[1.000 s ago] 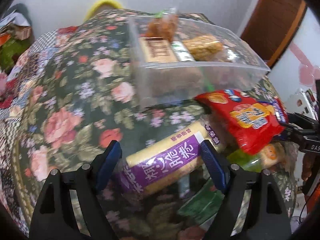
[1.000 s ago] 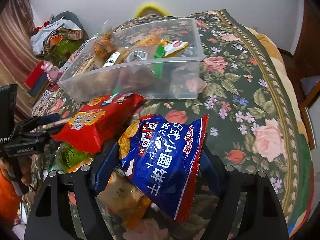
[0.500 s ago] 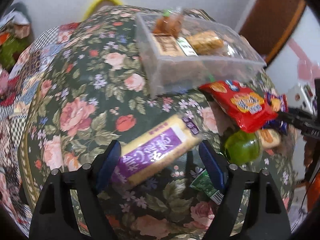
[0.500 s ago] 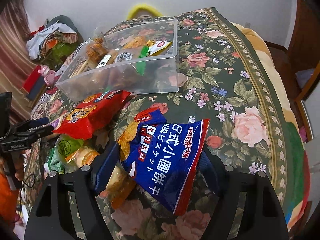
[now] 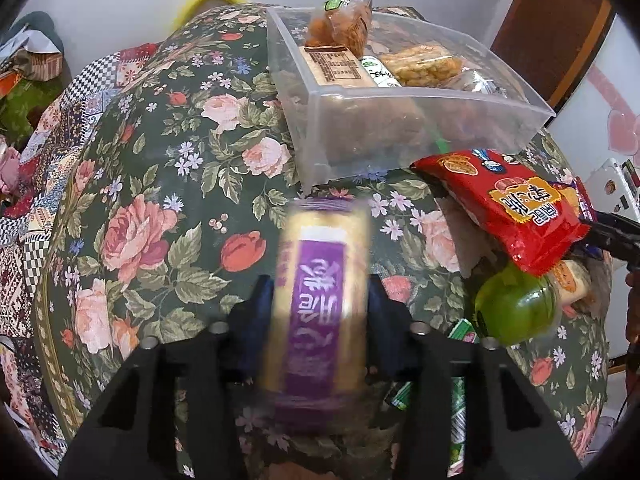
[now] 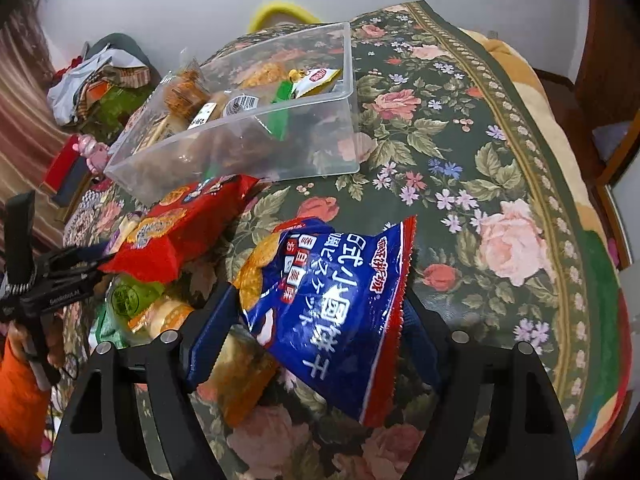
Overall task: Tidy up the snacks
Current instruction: 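Grasp the purple-label wafer with the left tool while the right grasps the blue biscuit bag, then carry the wafer and biscuit bag over the clear box and release them inside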
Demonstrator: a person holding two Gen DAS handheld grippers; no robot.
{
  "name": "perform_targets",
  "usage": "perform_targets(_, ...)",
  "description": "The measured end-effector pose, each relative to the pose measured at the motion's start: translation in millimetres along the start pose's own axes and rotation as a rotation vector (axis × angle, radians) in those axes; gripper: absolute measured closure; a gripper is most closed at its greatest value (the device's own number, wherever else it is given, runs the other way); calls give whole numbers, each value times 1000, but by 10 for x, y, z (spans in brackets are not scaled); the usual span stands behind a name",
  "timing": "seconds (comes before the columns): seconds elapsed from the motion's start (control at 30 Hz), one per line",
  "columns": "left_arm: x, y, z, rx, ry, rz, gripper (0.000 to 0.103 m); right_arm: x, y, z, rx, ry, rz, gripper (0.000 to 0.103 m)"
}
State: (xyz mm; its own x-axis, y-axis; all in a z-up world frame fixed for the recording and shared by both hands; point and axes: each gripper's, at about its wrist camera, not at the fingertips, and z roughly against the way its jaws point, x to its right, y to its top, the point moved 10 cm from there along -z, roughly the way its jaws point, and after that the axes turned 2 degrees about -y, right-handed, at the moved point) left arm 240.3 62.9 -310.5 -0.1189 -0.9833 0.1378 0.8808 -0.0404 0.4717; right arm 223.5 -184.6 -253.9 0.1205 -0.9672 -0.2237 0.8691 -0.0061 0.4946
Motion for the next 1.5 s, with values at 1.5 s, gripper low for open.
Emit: perform_targets(1.5, 488, 1079, 933, 314, -44, -3, 58, -274, 1024, 747, 338, -2, 70, 43)
